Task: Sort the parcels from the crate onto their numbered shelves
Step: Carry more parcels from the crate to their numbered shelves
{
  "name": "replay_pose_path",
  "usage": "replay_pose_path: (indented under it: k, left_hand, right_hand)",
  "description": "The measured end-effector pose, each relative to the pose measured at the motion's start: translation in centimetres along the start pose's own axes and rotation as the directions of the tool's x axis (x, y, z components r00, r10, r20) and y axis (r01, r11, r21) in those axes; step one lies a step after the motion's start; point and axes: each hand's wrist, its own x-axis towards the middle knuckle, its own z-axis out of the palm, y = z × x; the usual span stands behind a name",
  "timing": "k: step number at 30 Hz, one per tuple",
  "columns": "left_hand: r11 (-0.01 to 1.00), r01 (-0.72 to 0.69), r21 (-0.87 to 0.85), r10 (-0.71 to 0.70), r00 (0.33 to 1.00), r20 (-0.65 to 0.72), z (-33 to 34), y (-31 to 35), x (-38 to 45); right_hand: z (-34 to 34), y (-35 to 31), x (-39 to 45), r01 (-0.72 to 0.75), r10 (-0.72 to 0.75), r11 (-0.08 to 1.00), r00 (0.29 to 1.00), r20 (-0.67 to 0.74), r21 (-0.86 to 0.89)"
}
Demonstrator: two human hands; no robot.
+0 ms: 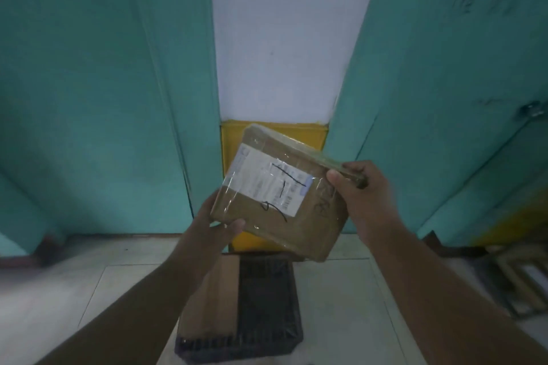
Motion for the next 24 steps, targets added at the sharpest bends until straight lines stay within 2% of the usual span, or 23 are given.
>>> replay_pose_path:
  k: [4, 6, 8, 10, 12, 14, 16, 19, 21, 24]
  left_hand:
    - [0.991, 0.1, -0.091, -0.097, 0.995, 0.035, 1.5, -0.4, 0.0]
    - [0.993, 0.102, 0.057, -0.104, 0.994, 0.024, 2.6, -0.5, 0.3]
    - [0.984, 0.068, 0.165, -0.078, 0.996, 0.054, 3.8, 0.0, 0.7]
    - [0.989, 0.015, 0.144, -0.039, 0.986, 0.163, 5.4, 0.7, 1.4]
    - [0.973, -0.077, 0.218, 0.012, 0.958, 0.285, 8.1, 1.3, 1.5]
    - [0.959, -0.143, 0.243, 0.059, 0.944, 0.324, 11.4, 1.7, 0.8]
    - [0.967, -0.141, 0.21, 0.075, 0.952, 0.296, 15.3, 1.7, -0.3]
    - [0.998, -0.033, 0.061, 0.019, 0.976, 0.218, 22.1, 1.1, -1.9]
    - [0.998, 0.036, -0.052, -0.025, 0.981, 0.193, 26.9, 0.6, -2.8]
    - [0.964, 0.137, -0.228, -0.084, 0.97, 0.229, 34.1, 0.4, -4.0]
  right_hand:
    - [-2.6, -0.5, -2.3, -0.011, 0.007, 0.996, 0.999, -0.035, -0.094]
    - [-4.7, -0.9, -2.9, 0.002, -0.009, 0.989, 0.999, -0.047, -0.149]
    - [-6.9, -1.4, -3.1, 0.022, -0.027, 0.97, 0.999, -0.019, -0.241]
    - [-9.3, -1.9, -3.3, 0.043, -0.026, 0.94, 0.998, 0.055, -0.34]
    - [-11.9, -2.2, -3.5, 0.067, -0.021, 0.911, 0.993, 0.117, -0.407]
    - [-15.0, -1.8, -3.5, 0.066, -0.018, 0.894, 0.994, 0.112, -0.444]
    - [-18.6, -0.8, -3.4, 0.059, -0.019, 0.885, 0.996, 0.092, -0.461]
    - [-24.8, 1.0, -3.6, 0.067, -0.063, 0.922, 0.998, 0.023, -0.383]
    - [-29.6, 2.8, -3.8, 0.04, -0.058, 0.915, 0.998, -0.033, -0.401]
    - [-36.6, 6.6, -4.2, -0.097, 0.073, 0.863, 0.995, -0.068, -0.495]
